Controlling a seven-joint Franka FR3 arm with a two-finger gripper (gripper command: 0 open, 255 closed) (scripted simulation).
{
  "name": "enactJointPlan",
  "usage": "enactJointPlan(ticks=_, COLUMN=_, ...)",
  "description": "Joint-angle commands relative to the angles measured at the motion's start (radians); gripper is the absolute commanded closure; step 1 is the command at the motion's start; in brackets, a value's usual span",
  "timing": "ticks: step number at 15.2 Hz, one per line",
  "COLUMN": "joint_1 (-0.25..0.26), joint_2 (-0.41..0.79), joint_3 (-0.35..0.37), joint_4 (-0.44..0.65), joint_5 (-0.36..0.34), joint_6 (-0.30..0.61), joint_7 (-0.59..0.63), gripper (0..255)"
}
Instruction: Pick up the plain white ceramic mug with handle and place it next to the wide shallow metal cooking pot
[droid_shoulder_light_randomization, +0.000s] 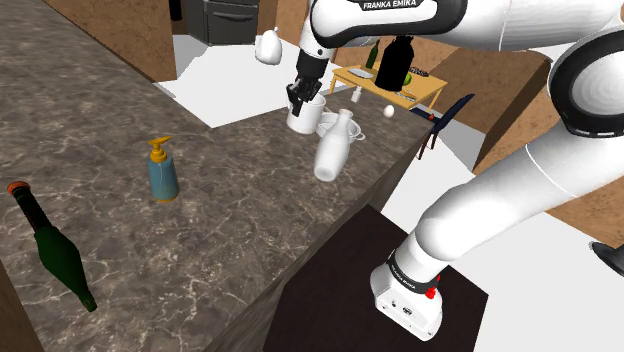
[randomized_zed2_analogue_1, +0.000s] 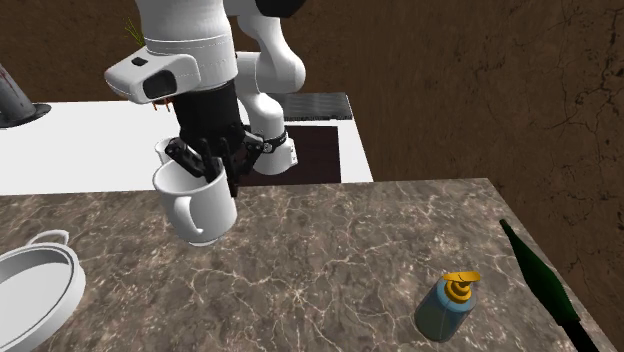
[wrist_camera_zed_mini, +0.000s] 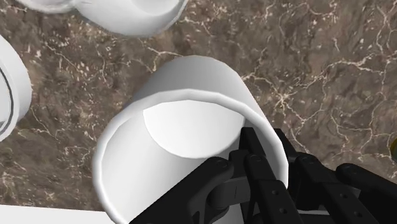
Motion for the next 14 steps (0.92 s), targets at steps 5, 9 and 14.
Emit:
enactJointPlan(ticks=5, joint_1=-0.048, joint_2=-0.114, joint_3=-0.097, joint_4=-0.109, joint_5=-0.012, joint_6=-0.007, joint_7=-0.141, gripper=255)
enactJointPlan(ticks=9, joint_1=-0.085, joint_2=-0.17, joint_3=-0.166, joint_4=-0.157, joint_5=-0.034, joint_6=-0.018, joint_7=-0.233, gripper=255)
enactJointPlan(ticks=14, joint_1=-0.135, joint_2=-0.218, joint_3=-0.256, joint_4=-0.191, joint_5=-0.071, joint_6=-0.032, joint_7=-0.352, gripper=255)
